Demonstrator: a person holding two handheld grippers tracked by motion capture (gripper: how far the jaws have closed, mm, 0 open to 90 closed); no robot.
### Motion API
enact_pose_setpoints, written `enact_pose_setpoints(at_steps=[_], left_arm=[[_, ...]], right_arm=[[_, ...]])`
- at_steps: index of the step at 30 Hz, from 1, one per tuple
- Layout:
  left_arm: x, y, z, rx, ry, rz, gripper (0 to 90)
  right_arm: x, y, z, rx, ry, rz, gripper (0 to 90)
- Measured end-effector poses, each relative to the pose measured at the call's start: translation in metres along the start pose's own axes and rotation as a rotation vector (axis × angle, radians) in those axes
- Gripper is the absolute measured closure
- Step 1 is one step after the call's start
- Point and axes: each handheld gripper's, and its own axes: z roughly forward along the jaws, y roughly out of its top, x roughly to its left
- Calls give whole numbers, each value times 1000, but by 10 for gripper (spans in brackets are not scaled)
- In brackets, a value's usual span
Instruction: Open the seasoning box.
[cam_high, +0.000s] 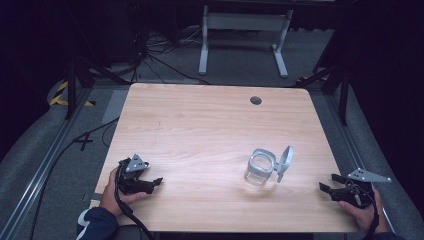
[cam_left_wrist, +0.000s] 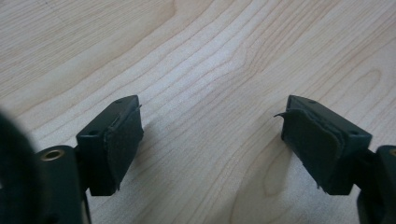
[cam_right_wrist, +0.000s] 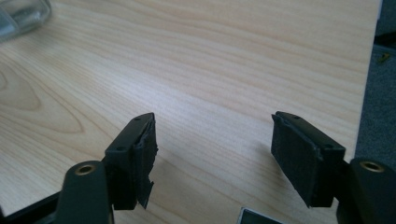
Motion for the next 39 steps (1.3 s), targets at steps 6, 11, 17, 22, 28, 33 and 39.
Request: enact_pose_setpoints(at_steps=[6, 11, 17, 22, 28, 33, 39], left_arm=[[-1, -1, -1, 9, 2, 1, 144], [0, -1, -2, 8, 11, 10, 144], [-1, -1, -2, 7, 9, 1, 144], [-1, -1, -1, 5, 8, -9, 143], [-1, -1, -1, -4, 9, -8, 140], [0, -1, -1, 15, -2, -11, 130], [0, 0, -1, 19, 1, -11, 126]], right_arm=[[4, 0, 2, 12, -19, -42, 288], [6, 1, 3, 8, -16, -40, 283], [6, 1, 3, 10, -18, -41, 281], [7, 0, 3, 9, -11, -43, 280], [7, 0, 3, 11, -10, -44, 278], [7, 1, 3, 12, -12, -47, 276], [7, 1, 4, 10, -9, -51, 275]])
